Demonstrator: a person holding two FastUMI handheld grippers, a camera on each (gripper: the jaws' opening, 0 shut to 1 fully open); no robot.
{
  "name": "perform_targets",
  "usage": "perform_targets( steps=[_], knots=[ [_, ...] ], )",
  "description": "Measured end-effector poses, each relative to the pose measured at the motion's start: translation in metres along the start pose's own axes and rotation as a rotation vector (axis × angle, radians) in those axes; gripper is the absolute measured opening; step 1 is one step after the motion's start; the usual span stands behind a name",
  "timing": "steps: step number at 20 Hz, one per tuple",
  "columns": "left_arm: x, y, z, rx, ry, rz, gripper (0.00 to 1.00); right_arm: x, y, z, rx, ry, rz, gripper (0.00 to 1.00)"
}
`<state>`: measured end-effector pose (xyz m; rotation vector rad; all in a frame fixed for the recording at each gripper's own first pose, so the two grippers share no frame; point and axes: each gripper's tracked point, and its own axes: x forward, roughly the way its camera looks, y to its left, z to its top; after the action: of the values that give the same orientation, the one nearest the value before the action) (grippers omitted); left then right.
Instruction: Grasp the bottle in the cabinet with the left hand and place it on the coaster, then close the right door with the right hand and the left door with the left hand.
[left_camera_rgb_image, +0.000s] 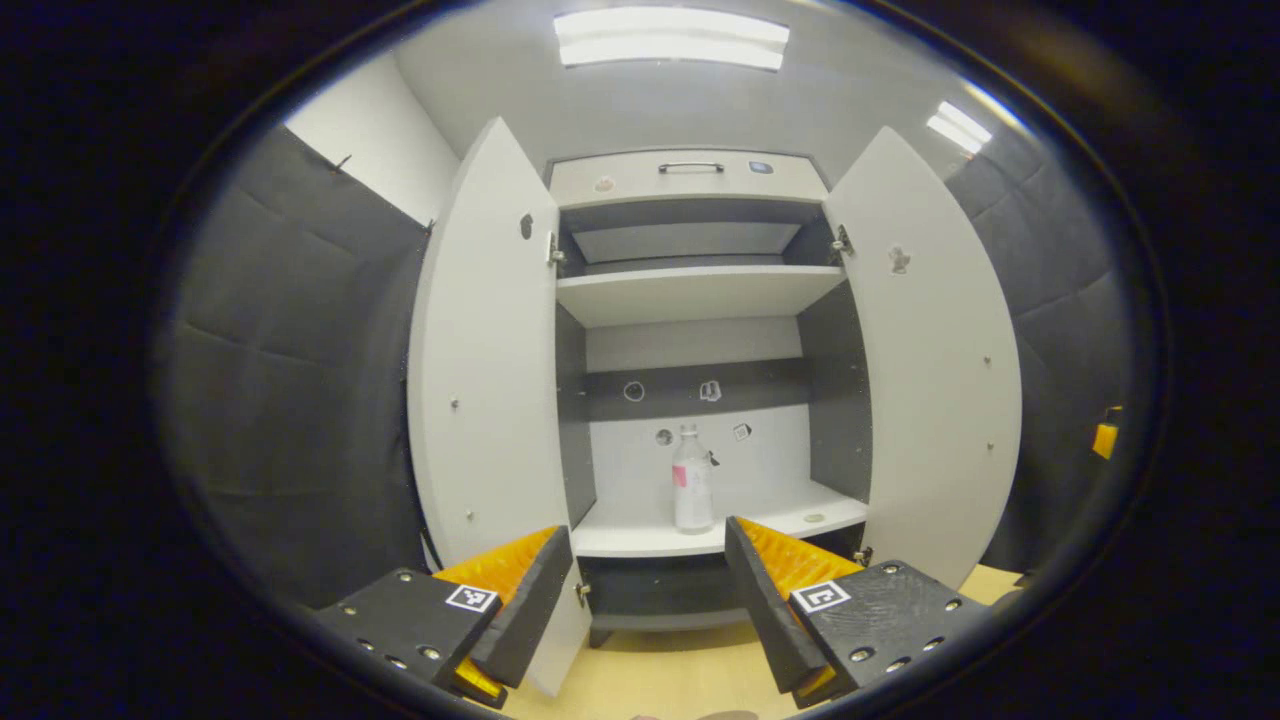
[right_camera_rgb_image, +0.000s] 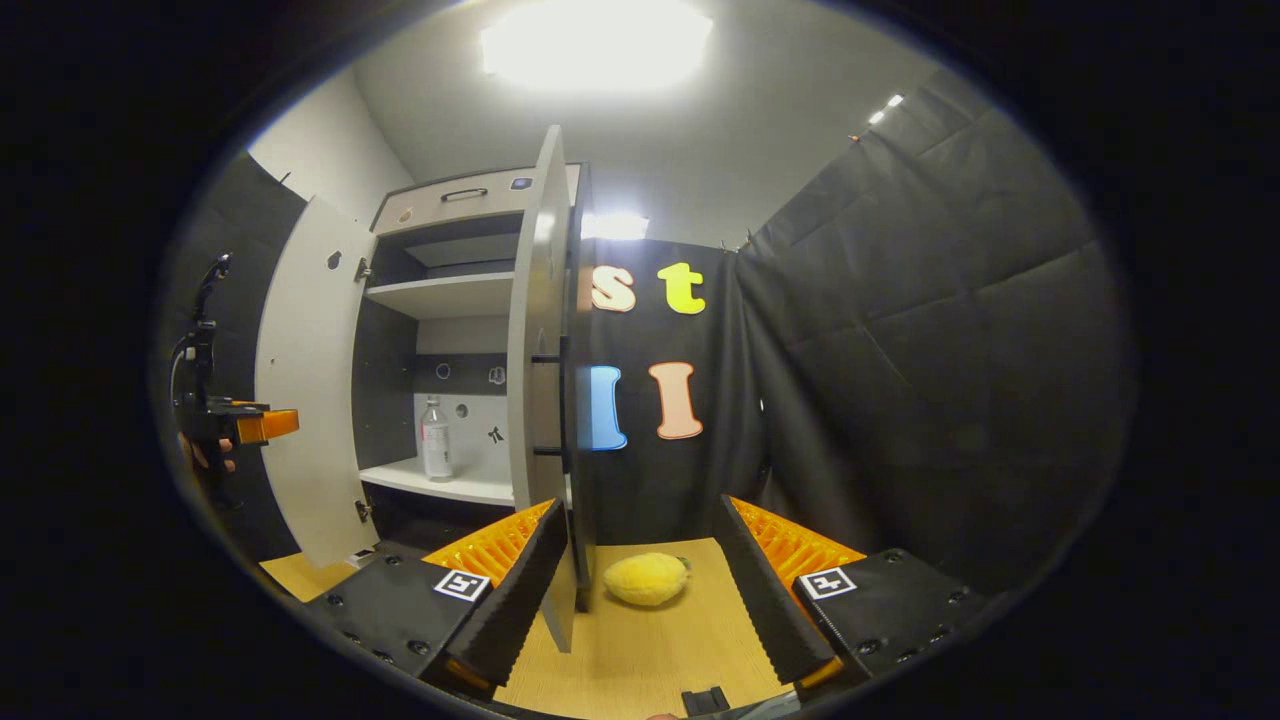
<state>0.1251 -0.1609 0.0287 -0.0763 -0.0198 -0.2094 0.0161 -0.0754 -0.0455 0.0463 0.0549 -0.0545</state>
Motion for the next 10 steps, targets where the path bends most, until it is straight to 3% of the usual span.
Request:
perform_targets(
  steps=[2, 3, 5, 6, 7, 8, 10],
  knots=[
    [0.024, -0.008, -0.003, -0.01, 0.004, -0.033, 0.94, 0.001, -0.002, 0.002, 0.003, -0.002, -0.021, 0.96],
    [0.037, -0.011, -0.004, -0.014, 0.005, -0.047, 0.87, 0.002, 0.0, 0.003, -0.001, -0.007, -0.023, 0.96],
    [0.062, -0.015, -0.007, -0.02, 0.006, -0.07, 0.94, 0.006, 0.001, 0.004, -0.027, -0.012, -0.037, 0.96],
    [0.074, -0.017, -0.008, -0.025, 0.009, -0.084, 0.94, 0.007, 0.0, 0.005, -0.037, -0.015, -0.051, 0.93],
    [0.085, -0.021, -0.012, -0.031, 0.013, -0.099, 0.87, 0.008, 0.001, 0.006, -0.041, -0.021, -0.061, 0.96],
    [0.096, -0.024, -0.015, -0.034, 0.016, -0.112, 0.94, 0.009, 0.003, 0.007, -0.042, -0.024, -0.071, 0.93],
    [0.122, -0.026, -0.019, -0.032, 0.024, -0.127, 0.9, 0.011, 0.004, 0.004, -0.048, -0.021, -0.092, 0.96]
  ],
)
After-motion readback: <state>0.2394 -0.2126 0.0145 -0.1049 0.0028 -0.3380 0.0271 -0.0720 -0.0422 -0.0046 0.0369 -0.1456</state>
